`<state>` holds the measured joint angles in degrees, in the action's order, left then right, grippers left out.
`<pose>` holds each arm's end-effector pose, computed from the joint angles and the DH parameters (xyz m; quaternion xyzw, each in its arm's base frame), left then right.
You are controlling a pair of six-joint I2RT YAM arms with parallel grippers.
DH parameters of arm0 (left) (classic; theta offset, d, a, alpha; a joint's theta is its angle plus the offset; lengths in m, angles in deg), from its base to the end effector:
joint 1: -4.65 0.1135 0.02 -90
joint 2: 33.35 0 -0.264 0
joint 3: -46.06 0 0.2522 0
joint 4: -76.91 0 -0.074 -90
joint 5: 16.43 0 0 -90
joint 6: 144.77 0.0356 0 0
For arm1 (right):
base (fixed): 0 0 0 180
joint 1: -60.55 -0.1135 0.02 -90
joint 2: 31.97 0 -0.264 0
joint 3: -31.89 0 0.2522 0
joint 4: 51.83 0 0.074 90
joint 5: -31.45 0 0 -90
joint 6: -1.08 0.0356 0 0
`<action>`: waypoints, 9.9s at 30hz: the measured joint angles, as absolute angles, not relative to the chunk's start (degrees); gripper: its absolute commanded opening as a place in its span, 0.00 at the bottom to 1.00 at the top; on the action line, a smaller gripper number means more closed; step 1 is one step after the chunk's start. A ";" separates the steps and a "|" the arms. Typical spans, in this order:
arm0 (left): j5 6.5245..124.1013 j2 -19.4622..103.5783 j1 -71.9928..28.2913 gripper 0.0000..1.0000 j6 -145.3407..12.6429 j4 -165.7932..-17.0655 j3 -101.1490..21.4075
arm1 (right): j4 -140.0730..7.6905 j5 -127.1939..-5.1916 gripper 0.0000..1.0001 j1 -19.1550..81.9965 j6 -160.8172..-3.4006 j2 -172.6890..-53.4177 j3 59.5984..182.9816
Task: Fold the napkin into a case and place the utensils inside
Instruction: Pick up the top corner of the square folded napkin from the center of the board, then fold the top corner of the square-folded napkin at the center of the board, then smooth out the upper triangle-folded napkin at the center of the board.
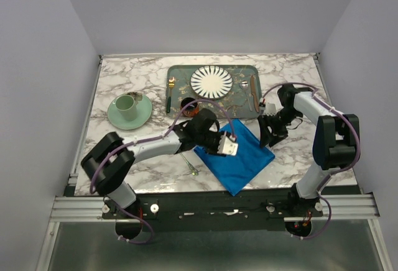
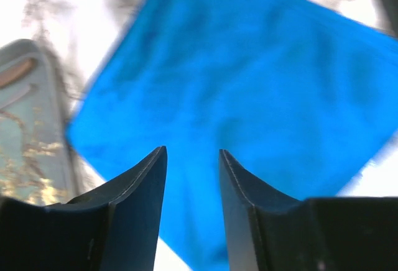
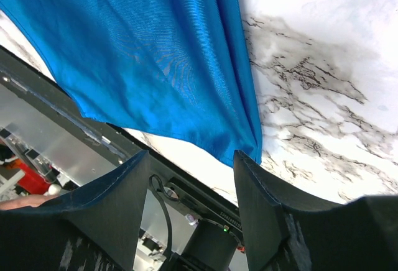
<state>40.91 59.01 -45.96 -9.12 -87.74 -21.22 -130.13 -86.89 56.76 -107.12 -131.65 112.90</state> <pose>0.1999 -0.2737 0.2029 0.7275 0.4937 -0.2724 0.3909 0.2888 0.0361 0.1885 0.1700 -0.9529 -0.2498 0.0278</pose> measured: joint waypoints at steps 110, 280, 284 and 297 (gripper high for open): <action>38.33 69.17 -46.20 0.00 -14.87 -93.23 -29.17 | -131.66 -87.76 0.64 59.62 -110.00 -135.91 115.89; 45.91 51.14 -30.18 0.49 -43.59 -76.51 -25.07 | -128.25 -85.10 0.01 46.22 -100.21 -155.13 142.34; 45.89 51.14 -30.05 0.49 -43.39 -76.48 -25.07 | -128.25 -84.97 0.01 46.24 -100.10 -155.21 143.30; 45.83 51.16 -29.92 0.49 -42.76 -76.46 -25.07 | -129.28 -85.05 0.33 46.22 -100.78 -155.34 144.53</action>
<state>45.83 51.16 -29.92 -42.76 -76.46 -25.07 -129.28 -85.05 46.22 -100.78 -155.34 144.53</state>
